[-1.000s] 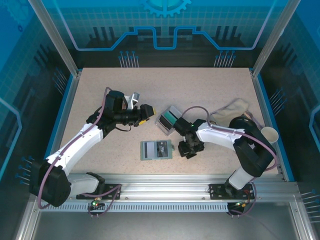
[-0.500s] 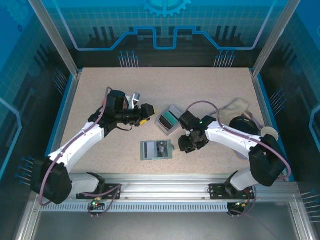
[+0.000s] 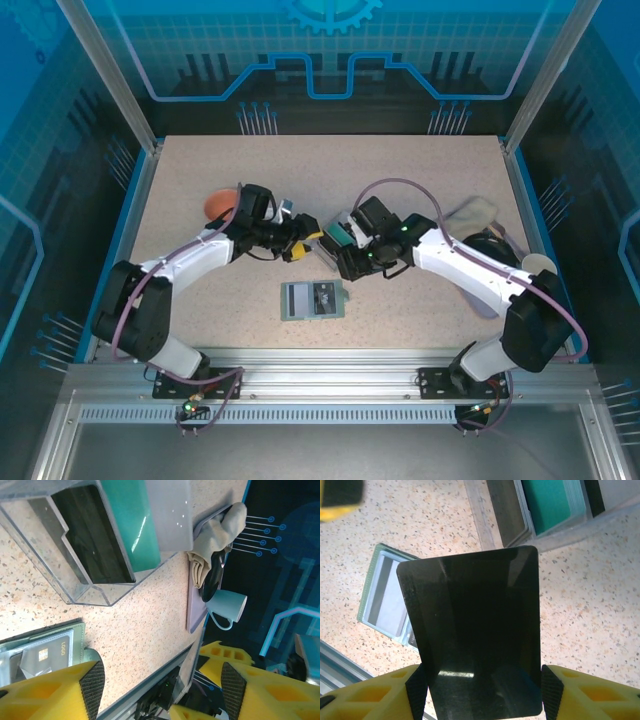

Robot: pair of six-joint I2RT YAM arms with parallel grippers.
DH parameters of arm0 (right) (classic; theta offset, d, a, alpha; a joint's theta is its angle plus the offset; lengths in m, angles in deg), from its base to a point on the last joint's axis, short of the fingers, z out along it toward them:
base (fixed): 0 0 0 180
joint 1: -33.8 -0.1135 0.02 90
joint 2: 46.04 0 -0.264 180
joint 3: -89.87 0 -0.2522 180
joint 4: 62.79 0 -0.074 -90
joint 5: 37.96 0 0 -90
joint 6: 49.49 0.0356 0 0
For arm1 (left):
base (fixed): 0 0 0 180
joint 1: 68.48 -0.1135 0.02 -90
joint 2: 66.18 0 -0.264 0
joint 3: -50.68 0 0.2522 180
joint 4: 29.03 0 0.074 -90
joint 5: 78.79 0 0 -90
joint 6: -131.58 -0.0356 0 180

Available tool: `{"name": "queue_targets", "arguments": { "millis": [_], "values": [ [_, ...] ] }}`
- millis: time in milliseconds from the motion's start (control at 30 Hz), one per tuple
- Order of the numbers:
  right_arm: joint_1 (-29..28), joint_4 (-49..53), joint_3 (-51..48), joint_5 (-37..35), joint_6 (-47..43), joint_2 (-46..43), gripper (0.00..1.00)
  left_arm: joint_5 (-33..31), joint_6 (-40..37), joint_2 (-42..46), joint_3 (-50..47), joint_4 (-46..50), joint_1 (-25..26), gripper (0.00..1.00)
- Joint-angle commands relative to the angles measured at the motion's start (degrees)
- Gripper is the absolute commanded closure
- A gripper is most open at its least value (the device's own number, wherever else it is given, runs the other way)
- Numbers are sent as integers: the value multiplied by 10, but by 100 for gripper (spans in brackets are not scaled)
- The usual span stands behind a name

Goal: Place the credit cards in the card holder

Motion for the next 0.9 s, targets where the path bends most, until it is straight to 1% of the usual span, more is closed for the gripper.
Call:
{"name": "queue_targets", "arguments": {
  "millis": [0,33,267,367,533,667,867],
  "values": [
    [5,-5,22,21,-26,12,38,44,24,-18,30,-33,6,35],
    [4,-6,24,23,-29,13,38,54,26,-22,31,-45,7,36],
    [5,-12,31,28,-30,28,38,86,18,-53,52,-55,19,40],
    [5,-17,33,32,-27,34,38,92,13,-65,61,-55,28,44],
    [4,-28,34,38,-24,38,38,91,1,-84,76,-26,33,53],
    [4,-31,35,35,-21,42,38,88,0,-89,77,-22,34,55],
    [5,-41,33,24,-9,44,39,101,-13,-89,74,-13,34,67]
  ]
}}
